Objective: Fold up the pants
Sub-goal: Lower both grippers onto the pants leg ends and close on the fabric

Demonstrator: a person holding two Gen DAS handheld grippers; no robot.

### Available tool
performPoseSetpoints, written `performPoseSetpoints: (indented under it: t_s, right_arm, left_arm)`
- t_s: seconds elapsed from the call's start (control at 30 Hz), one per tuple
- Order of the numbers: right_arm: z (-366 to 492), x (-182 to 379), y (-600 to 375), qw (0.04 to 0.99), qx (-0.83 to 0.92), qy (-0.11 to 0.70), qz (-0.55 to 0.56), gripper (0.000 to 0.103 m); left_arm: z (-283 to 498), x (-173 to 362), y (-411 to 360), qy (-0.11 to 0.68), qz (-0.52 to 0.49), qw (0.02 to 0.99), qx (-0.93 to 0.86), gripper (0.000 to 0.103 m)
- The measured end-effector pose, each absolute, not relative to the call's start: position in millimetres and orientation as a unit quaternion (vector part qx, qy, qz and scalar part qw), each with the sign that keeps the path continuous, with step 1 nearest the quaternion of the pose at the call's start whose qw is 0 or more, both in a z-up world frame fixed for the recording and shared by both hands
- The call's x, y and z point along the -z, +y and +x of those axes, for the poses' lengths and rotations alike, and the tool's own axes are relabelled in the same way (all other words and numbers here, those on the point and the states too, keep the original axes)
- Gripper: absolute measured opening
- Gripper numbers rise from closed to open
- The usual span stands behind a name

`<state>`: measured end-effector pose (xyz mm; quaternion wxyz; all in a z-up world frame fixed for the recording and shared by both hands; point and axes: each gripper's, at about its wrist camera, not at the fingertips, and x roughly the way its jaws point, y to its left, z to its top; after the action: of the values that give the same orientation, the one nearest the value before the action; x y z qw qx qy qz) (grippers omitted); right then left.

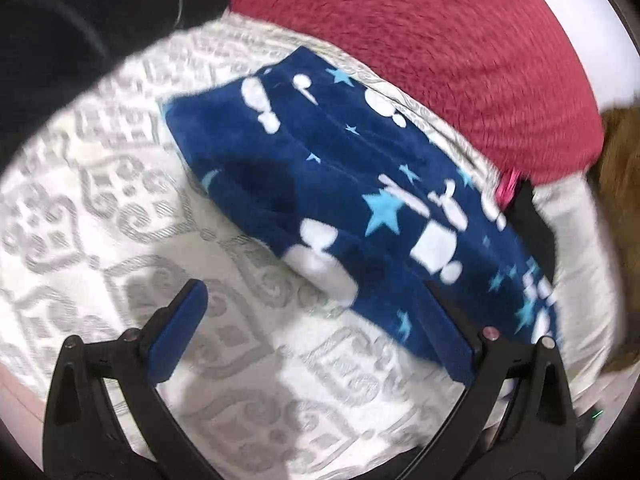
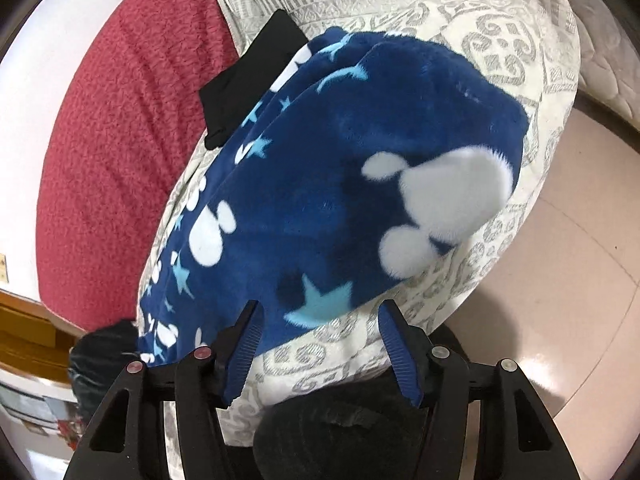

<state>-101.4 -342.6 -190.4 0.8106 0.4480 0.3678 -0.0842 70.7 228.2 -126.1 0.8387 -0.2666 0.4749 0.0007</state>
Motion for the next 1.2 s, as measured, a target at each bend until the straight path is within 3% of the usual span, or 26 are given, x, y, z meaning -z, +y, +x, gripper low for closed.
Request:
performPoseSetpoints:
  t_s: [0.13,0.27,0.33,0.4,0.5,0.7,0.8,0.87,0.9,0.93,0.97,1.0,1.2]
  right_arm:
    - [-95.8,186.4,-339.7,0.815,0.061,0.359,0.451,0.061]
    - [-90.3,188.4,-337.5,0.813,0.049,0.359,0.455,0.061]
    - [-90.5,190.7,-339.1,0.810,0.047,0.360,0.461,0.061]
    - [-91.6,194.5,-342.1,0.801,0.044,0.359,0.476,0.062]
    - [-93.5,201.1,-344.6,0.790,0.046,0.364,0.491,0.063]
    - [-92.0,215.2,-350.2,0.776,0.055,0.363,0.513,0.063]
    - [-86.0,223.1,-359.4,0.768,0.069,0.346,0.534,0.064]
    - [-83.7,225.5,-365.9,0.764,0.082,0.328,0.549,0.063]
    - [-82.7,223.5,-367.7,0.770,0.093,0.319,0.545,0.061]
    - [-81.4,219.8,-367.7,0.780,0.104,0.314,0.532,0.033]
    - [-80.3,215.8,-366.5,0.789,0.117,0.316,0.514,0.007]
    - [-77.8,211.1,-364.7,0.797,0.125,0.321,0.496,0.008]
    - [-80.7,172.7,-353.7,0.845,0.112,0.288,0.437,0.007]
  left_arm:
    - [93.0,145.2,229.5,0.491,-0.310,0.814,0.010,0.102]
    - [111.6,168.1,227.1,0.512,-0.358,0.780,0.017,0.086]
    - [117.0,166.2,225.3,0.501,-0.358,0.788,0.008,0.084]
    - [123.7,167.0,225.3,0.502,-0.364,0.784,0.019,0.059]
    - [133.2,171.0,221.6,0.512,-0.367,0.776,0.032,0.030]
    - [135.1,175.5,219.7,0.518,-0.347,0.781,0.027,0.030]
    - [135.5,179.9,223.9,0.514,-0.368,0.774,0.025,0.047]
    - [137.6,178.6,224.9,0.510,-0.375,0.774,0.023,0.050]
    - [139.3,176.6,223.3,0.508,-0.365,0.780,0.016,0.049]
    - [141.7,173.9,220.5,0.508,-0.347,0.788,0.015,0.043]
    - [144.0,170.7,216.5,0.509,-0.327,0.796,0.018,0.017]
    - [145.7,168.4,213.0,0.512,-0.313,0.800,0.025,0.009]
    - [138.7,148.3,213.1,0.494,-0.295,0.817,0.030,0.009]
